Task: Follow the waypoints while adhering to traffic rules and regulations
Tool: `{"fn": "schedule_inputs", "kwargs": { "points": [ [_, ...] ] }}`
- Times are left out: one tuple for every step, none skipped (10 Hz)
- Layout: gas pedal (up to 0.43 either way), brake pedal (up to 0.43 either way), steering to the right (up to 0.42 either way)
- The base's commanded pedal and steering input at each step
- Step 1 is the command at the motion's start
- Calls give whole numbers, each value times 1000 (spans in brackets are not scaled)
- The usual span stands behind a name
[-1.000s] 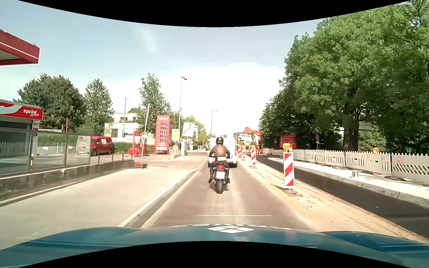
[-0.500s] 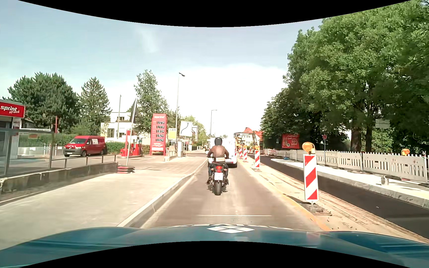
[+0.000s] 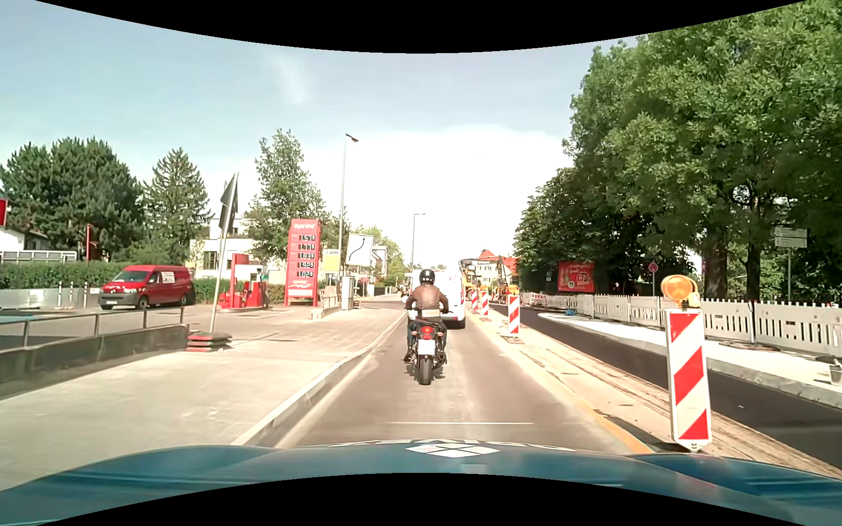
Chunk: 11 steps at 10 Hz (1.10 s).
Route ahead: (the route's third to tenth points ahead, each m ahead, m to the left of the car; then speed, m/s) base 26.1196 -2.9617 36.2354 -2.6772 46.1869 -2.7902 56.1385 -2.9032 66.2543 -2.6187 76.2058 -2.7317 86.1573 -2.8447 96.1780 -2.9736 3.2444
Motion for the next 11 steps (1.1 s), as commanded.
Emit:
{"fn": "schedule_inputs", "kwargs": {
  "points": [
    [0, 49, 2],
    [0, 0, 2],
    [0, 0, 3],
    [0, 0, 2],
    [0, 0, 2],
    [0, 0, 2],
    [0, 0, 3],
    [0, 0, 2],
    [0, 0, 3],
    [0, 0, 3],
    [0, 0, 3]
  ]
}}
